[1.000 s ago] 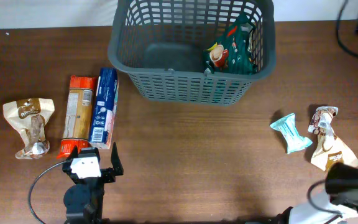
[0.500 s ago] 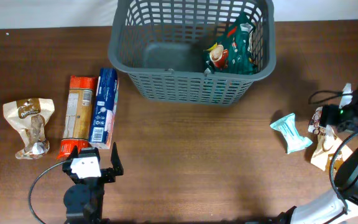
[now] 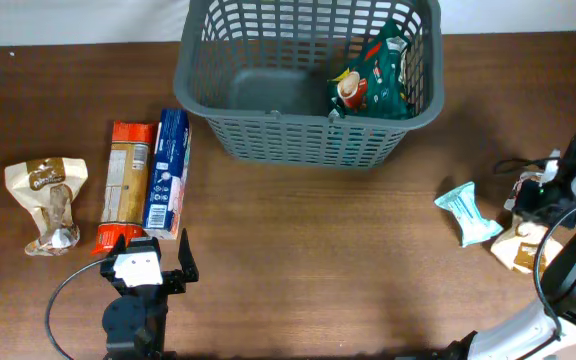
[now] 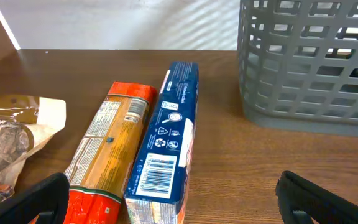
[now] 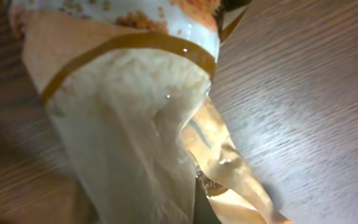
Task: Pack container
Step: 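Grasp the tan pouch on the right with the right gripper, then drop the tan pouch into the basket with the right gripper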
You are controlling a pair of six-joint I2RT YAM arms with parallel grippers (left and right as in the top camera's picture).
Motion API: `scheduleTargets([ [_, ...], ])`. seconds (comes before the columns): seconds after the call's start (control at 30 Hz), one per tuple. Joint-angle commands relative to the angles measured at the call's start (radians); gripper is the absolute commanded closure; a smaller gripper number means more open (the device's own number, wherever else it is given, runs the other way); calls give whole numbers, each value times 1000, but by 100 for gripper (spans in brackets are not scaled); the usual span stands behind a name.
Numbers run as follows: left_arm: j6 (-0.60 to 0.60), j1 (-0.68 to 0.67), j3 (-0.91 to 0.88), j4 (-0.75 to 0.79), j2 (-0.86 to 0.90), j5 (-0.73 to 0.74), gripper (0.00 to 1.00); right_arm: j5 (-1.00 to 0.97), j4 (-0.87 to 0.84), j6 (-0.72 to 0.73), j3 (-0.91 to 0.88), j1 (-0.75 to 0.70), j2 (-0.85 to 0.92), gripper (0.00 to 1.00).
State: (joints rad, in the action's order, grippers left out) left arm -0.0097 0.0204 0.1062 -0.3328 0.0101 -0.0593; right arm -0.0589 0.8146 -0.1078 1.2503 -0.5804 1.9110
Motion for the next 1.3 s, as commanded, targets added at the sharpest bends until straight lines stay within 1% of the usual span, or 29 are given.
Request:
scheduleTargets([
  [0.0,-9,4,-3,-1,-5,-8,1,140,57,80,204,-2,-2,96],
  [0.03,-9,4,-3,-1,-5,-8,1,163,71,82,241,-2,-3,96],
  [0.1,-9,4,-3,-1,-5,-8,1,232,134,84,423,3,-5,96],
  [0.13,-9,4,-3,-1,-5,-8,1,251,183,83,567,13,-5,97],
  [0.17,-9,4,-3,-1,-5,-8,1,257,201,83,628,20,-5,97],
  [0.2,-9,4,-3,-1,-5,-8,1,286,239,83,760,39,-5,96],
  [0.27,-9,4,-3,-1,-5,-8,1,412,276,83,932,71,-6,97],
  [0.33,-9,4,-3,-1,-5,-8,1,541,299,84,1077,122,-8,97],
  [0.4,-9,4,-3,0,-5,-8,1,576,323,114,1182,184,-9,96],
  [0.47,-9,4,-3,-1,-5,-8,1,575,338,197,1292,296,-9,97],
  [0.53,-9,4,-3,-1,-5,-8,1,575,324,271,1334,388,-9,96],
  [0.6,-9,4,-3,-1,-5,-8,1,571,288,311,1336,478,-9,96],
  [0.67,-9,4,-3,-1,-5,-8,1,521,256,340,1336,579,1,96],
  [0.73,-9,4,-3,-1,-5,-8,1,389,211,365,1334,719,23,96],
  [0.77,-9,4,-3,-1,-5,-8,1,342,196,383,1334,765,31,96],
  [0.87,-9,4,-3,-1,-5,-8,1,232,154,406,1334,878,72,97],
  [0.97,-9,4,-3,-1,-5,-8,1,77,114,462,1334,990,159,96],
  [1.1,-9,4,-3,-1,-5,-8,1,62,54,465,1334,1034,273,97],
  [1.17,-9,4,-3,-1,-5,-8,1,64,48,507,1334,1038,332,96],
  [1.27,-9,4,-3,-1,-5,-8,1,93,49,510,1334,1040,389,96],
])
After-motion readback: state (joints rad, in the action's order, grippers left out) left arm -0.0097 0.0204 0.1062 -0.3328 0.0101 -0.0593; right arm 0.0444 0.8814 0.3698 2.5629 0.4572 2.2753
